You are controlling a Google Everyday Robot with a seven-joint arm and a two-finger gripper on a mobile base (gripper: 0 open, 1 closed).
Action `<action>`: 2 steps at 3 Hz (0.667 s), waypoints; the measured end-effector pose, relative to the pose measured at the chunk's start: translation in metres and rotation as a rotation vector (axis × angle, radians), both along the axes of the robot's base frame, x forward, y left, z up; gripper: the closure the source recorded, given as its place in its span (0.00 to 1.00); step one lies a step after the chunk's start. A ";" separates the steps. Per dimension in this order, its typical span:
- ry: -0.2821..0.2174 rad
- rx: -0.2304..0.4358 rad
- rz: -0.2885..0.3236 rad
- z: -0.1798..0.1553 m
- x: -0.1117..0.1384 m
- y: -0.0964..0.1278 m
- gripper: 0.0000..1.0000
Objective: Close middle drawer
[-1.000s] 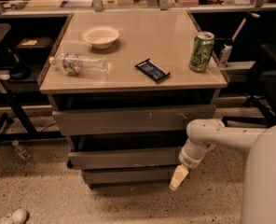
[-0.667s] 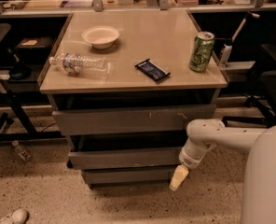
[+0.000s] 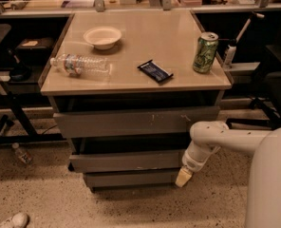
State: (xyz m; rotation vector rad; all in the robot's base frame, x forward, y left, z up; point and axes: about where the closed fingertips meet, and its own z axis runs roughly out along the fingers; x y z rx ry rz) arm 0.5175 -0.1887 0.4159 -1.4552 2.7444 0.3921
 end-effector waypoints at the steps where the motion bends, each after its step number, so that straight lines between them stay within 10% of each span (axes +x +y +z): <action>1: 0.000 0.000 0.000 0.000 0.000 0.000 0.65; 2: 0.000 0.001 0.000 -0.001 0.001 0.001 0.88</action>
Offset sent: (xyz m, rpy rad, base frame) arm 0.0069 0.0031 -0.0030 0.0095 -0.0092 -0.0016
